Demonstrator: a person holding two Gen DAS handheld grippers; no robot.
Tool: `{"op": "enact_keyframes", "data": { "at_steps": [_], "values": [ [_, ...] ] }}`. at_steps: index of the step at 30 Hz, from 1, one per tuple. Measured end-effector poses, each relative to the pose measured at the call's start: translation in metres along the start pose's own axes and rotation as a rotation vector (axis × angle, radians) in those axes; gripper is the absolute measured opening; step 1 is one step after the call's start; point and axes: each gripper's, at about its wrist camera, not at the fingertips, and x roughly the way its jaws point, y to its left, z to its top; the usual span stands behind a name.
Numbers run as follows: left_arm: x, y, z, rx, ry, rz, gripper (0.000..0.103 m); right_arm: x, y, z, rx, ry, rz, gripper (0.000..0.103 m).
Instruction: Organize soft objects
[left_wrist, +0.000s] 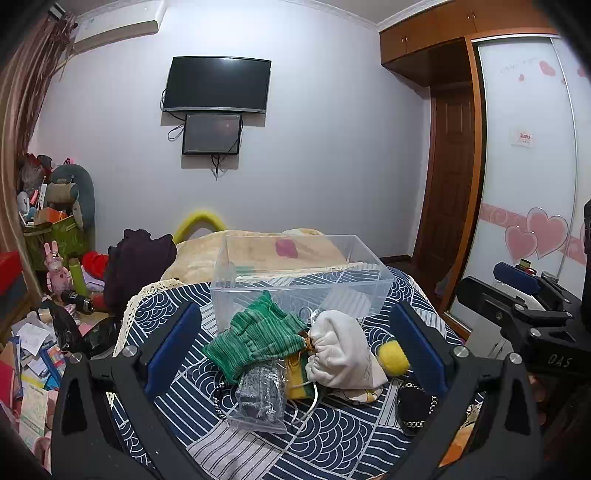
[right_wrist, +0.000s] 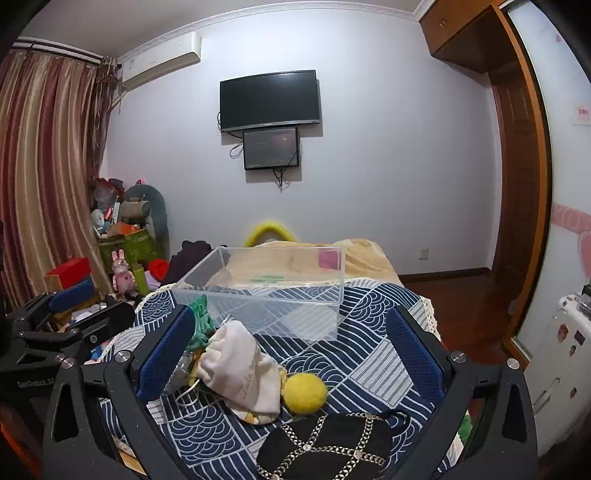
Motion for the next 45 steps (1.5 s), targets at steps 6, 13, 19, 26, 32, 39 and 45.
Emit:
{"op": "enact_keyframes", "data": {
  "at_steps": [6, 13, 19, 26, 32, 39, 45],
  "values": [
    [-0.0015, 0.0003, 0.0, 0.004, -0.001, -0.001, 0.103, -0.0003, -0.0004, 0.0002, 0.003, 0.003, 0.004, 0.103],
    [-0.0014, -0.0004, 0.0002, 0.005, -0.003, 0.001, 0.103, -0.0009, -0.0005, 0.0009, 0.004, 0.004, 0.006, 0.103],
    [-0.0029, -0.0014, 0.0011, 0.005, -0.006, 0.003, 0.103, -0.0018, 0.0001, 0.0021, 0.006, 0.003, 0.014, 0.103],
    [-0.0051, -0.001, 0.0019, 0.01, -0.008, 0.001, 0.103, -0.0013, -0.0008, 0.0015, 0.007, 0.001, 0.019, 0.103],
    [-0.0048, -0.0017, 0.0019, 0.012, -0.009, -0.001, 0.103, -0.0012, -0.0005, 0.0009, 0.006, -0.001, 0.024, 0.103],
    [-0.0048, -0.002, 0.0014, 0.01, -0.01, -0.003, 0.103, -0.0017, 0.0, 0.0014, 0.009, -0.003, 0.031, 0.103],
    [-0.0049, -0.002, 0.0014, 0.01, -0.011, -0.003, 0.103, -0.0022, 0.0003, 0.0007, 0.008, -0.005, 0.035, 0.103]
  ]
}}
